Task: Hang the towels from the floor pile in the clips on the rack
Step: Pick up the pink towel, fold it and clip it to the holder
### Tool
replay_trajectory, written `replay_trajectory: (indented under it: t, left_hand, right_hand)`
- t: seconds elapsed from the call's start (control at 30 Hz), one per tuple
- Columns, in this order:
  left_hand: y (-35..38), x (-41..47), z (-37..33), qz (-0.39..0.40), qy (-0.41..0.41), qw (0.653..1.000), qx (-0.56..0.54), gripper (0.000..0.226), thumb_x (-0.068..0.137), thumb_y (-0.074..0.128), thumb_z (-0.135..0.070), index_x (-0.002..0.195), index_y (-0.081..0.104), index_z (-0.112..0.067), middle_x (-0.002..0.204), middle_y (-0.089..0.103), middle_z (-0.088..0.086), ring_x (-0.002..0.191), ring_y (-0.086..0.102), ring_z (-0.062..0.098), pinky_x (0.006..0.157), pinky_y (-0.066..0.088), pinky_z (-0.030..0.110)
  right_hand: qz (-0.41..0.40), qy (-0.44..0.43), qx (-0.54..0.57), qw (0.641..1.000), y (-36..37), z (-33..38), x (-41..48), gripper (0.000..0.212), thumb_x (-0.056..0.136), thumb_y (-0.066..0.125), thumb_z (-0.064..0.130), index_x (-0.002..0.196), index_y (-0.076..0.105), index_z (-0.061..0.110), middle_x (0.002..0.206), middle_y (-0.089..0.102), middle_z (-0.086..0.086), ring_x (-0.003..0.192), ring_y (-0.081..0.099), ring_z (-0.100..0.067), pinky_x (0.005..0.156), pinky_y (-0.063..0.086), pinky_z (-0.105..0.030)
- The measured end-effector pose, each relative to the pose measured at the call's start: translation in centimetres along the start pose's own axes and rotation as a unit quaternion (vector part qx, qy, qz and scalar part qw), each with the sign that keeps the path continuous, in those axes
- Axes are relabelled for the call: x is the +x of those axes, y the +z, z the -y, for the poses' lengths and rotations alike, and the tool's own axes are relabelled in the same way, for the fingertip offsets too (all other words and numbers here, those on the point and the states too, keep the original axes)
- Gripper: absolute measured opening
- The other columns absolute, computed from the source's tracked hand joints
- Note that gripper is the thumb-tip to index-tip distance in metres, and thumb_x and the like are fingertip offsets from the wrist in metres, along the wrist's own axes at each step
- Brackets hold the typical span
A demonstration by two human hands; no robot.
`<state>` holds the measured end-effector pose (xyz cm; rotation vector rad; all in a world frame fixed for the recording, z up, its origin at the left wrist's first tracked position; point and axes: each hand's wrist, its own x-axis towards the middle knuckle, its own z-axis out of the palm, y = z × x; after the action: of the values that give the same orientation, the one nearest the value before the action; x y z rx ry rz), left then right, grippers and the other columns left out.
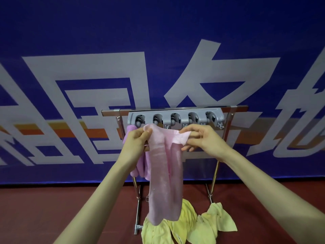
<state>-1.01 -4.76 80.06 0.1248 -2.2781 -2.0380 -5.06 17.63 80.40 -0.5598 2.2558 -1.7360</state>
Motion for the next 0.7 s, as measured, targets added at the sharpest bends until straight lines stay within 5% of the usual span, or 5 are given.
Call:
replay_trajectory:
  t: [0.17, 0.33, 0.5, 0.7]
  left_hand:
    - [0.5, -0.2, -1.3, 0.0, 0.02, 1.0, -0.014, 0.028, 0.101, 0.045, -0.024, 0.104, 0.07, -0.01, 0.09, 0.076, -0.001, 0.088, 0.07, 0.011, 0.071, 0.054, 0.019]
    - [1.5, -0.4, -1.9, 0.006, 0.006, 0.997, -0.078, 0.03, 0.101, 0.045, -0.021, 0.112, 0.067, -0.003, 0.1, 0.074, 0.012, 0.097, 0.07, 0.02, 0.078, 0.056, 0.026]
    - [3.4, -1.5, -2.4, 0.039, -0.002, 0.992, -0.117, 0.029, 0.101, 0.042, -0.017, 0.106, 0.068, -0.007, 0.107, 0.071, 0.019, 0.107, 0.066, 0.029, 0.096, 0.05, 0.043]
    - [4.1, -1.9, -2.3, 0.072, 0.007, 0.99, -0.123, 0.028, 0.101, 0.041, -0.017, 0.109, 0.068, -0.013, 0.103, 0.075, 0.005, 0.103, 0.069, 0.015, 0.085, 0.053, 0.021]
  right_hand:
    - [-0.08, -0.065, -0.007, 0.995, -0.3, 1.7, -0.1, 0.018, 0.087, 0.057, -0.006, 0.087, 0.07, 0.006, 0.067, 0.07, -0.011, 0.055, 0.064, -0.017, 0.055, 0.048, -0.024]
    - [-0.059, -0.106, -0.018, 0.992, 0.2, 3.5, -0.7, 0.007, 0.085, 0.064, 0.0, 0.082, 0.07, 0.002, 0.068, 0.063, -0.005, 0.062, 0.055, -0.002, 0.06, 0.045, -0.017]
    - [-0.049, -0.13, -0.005, 0.99, 1.5, 4.0, -0.5, 0.023, 0.085, 0.067, 0.012, 0.075, 0.064, -0.007, 0.066, 0.054, -0.013, 0.065, 0.047, -0.014, 0.064, 0.041, -0.026]
    - [-0.045, -0.127, -0.021, 0.991, 2.2, 3.5, 0.3, 0.018, 0.091, 0.06, 0.01, 0.074, 0.065, 0.011, 0.063, 0.056, 0.008, 0.061, 0.048, 0.0, 0.062, 0.04, -0.014]
